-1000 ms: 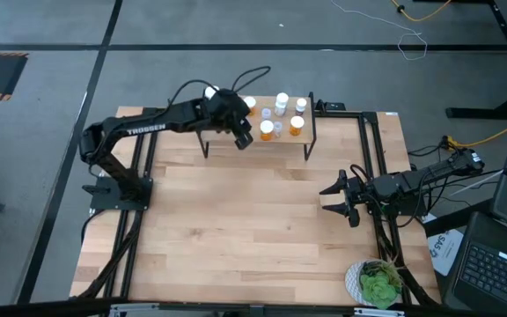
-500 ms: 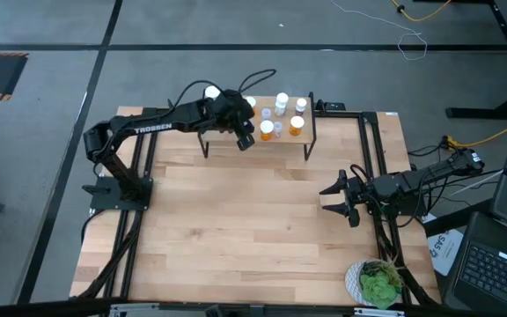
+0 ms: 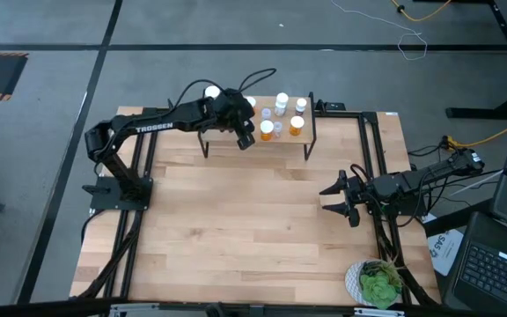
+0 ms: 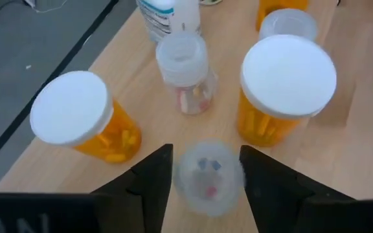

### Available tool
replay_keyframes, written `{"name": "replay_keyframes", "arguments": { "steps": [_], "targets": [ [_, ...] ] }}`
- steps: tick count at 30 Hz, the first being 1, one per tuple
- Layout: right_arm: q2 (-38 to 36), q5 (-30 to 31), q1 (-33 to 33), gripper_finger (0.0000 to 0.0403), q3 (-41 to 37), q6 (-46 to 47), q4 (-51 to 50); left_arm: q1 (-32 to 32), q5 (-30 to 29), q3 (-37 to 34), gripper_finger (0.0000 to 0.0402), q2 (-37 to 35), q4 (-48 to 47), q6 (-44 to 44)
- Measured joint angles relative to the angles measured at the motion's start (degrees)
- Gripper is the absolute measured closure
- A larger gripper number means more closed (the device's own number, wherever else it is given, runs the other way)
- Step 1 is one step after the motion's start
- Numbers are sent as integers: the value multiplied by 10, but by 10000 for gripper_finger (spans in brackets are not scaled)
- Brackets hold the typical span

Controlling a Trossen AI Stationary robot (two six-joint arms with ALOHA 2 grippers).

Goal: Pick and place medicine bottles onto shelf by color
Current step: Put the transparent pill bottle on the shelf, then return To home Position

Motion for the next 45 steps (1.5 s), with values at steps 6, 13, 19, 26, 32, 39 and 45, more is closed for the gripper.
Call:
{"name": "replay_keyframes", "arguments": {
  "steps": [6, 13, 19, 26, 32, 39, 45],
  "targets": [
    [0, 0, 0, 155, 0, 12, 0, 9, 0, 0, 206, 0, 0, 3],
    [0, 0, 0, 155, 0, 11, 0, 9, 0, 6, 185, -5, 46, 4],
    [0, 0, 0, 155, 0, 11, 0, 9, -19, 91, 184, -11, -3, 5],
    [0, 0, 0, 155, 0, -12, 0, -3, -28, 230, 184, -32, -192, -26],
    [0, 0, 0, 155, 0, -32, 0, -17, -30, 250, 185, -57, -377, -34],
    [-1, 0, 0, 155, 0, -33, 15, -55, -32, 158, 185, -125, -431, -71],
    [-1, 0, 0, 155, 0, -35, 21, -98, -54, -26, 183, -261, -286, -92]
  ]
}}
